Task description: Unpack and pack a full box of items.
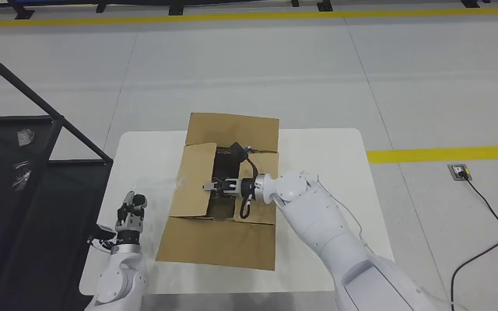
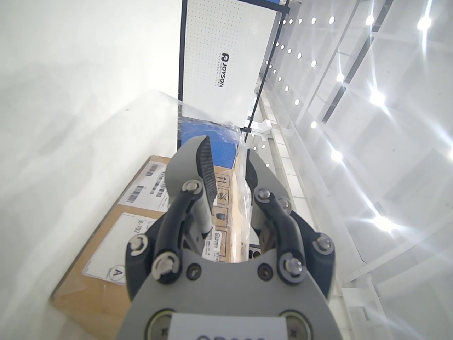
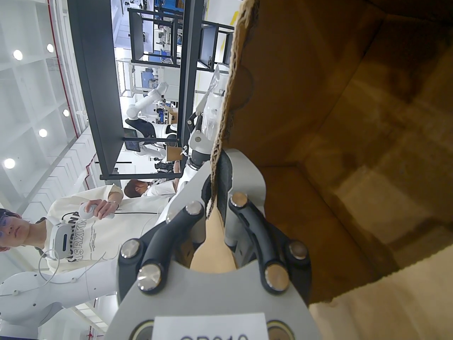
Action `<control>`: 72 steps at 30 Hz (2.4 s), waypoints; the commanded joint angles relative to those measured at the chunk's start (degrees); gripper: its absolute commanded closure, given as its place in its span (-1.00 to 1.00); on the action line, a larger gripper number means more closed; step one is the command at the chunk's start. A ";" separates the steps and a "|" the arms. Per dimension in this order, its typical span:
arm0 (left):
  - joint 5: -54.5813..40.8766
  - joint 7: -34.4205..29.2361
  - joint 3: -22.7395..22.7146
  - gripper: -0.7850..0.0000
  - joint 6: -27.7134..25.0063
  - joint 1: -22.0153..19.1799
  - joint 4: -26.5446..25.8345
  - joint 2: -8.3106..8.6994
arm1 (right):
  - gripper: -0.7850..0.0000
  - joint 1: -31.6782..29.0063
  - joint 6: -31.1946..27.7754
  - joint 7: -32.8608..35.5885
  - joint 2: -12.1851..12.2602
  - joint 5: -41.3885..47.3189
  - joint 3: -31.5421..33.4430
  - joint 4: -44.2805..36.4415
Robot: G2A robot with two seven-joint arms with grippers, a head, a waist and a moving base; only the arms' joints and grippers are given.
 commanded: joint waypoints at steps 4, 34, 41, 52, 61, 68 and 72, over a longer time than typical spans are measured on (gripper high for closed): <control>0.60 -0.18 -0.46 0.33 -0.23 0.79 -0.94 -0.07 | 0.10 0.54 -0.51 -0.85 0.34 -1.20 0.01 -0.01; 1.36 -1.07 -1.42 0.31 1.28 0.06 -2.32 -0.74 | -1.00 -0.52 2.44 -22.16 1.56 -23.45 -6.30 -8.68; 2.27 -0.92 -1.28 0.30 1.82 -0.38 -2.38 -0.91 | -1.00 -5.19 14.58 -38.35 2.61 -39.58 -9.57 -20.76; 3.00 -0.61 -1.54 0.30 2.06 -0.48 -2.41 -1.13 | -1.00 -15.69 21.95 -32.10 7.73 -56.71 -6.26 -45.53; 3.50 -0.27 -1.67 0.30 2.09 -0.32 -2.86 -1.33 | -1.00 -16.36 15.43 -26.75 8.95 -55.95 -3.97 -47.94; 4.33 0.00 -1.51 0.30 2.35 -0.08 -3.34 -1.49 | -1.00 -17.37 19.86 -30.90 8.23 -71.31 -10.78 -53.16; 4.97 0.39 -1.30 0.30 2.49 -0.01 -3.51 -1.61 | -1.00 -16.49 25.08 -28.57 6.16 -82.68 -19.14 -55.78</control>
